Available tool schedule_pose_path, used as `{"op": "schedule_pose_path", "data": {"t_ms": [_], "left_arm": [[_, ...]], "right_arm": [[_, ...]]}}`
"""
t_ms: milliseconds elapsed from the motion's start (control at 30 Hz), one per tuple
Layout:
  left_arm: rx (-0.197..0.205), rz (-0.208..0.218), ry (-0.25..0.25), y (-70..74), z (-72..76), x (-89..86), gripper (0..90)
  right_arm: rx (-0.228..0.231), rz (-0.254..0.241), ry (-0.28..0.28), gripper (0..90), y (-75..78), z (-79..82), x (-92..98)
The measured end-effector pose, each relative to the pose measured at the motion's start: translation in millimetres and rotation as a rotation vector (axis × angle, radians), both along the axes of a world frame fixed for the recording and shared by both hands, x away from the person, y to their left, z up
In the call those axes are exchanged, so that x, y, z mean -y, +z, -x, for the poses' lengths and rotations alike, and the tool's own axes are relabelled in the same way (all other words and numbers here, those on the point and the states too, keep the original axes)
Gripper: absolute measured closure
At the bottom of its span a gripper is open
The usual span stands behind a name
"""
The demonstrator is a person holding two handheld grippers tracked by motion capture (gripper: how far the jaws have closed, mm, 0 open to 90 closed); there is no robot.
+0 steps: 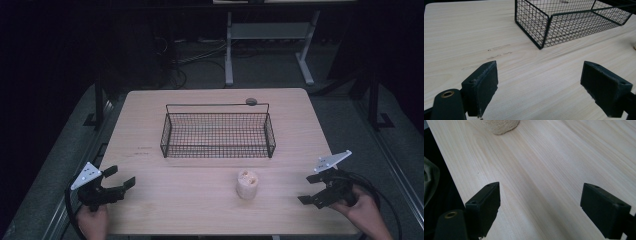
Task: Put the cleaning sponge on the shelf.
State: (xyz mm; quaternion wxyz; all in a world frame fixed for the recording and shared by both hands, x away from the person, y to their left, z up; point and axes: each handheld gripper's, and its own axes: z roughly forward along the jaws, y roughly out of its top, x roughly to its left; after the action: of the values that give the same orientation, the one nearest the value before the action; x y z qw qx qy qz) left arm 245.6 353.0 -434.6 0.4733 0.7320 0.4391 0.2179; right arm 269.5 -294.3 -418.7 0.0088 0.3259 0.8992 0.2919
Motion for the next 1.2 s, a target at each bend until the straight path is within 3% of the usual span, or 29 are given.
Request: {"op": "schedule_pose_path", "data": {"t_ms": [333,1200], "left_arm": [[0.007,-0.004,0.005,0.8,1.4,-0.6,13.8],[0.012,0.004,0.005,1.6,2.6,0.2,13.8]], "right_arm": [[0.021,0.01,0.046,15.7,8.1,-5.4,-14.8],[0.013,0.052,0.123,15.6,18.1,-14.6,-45.3]]}}
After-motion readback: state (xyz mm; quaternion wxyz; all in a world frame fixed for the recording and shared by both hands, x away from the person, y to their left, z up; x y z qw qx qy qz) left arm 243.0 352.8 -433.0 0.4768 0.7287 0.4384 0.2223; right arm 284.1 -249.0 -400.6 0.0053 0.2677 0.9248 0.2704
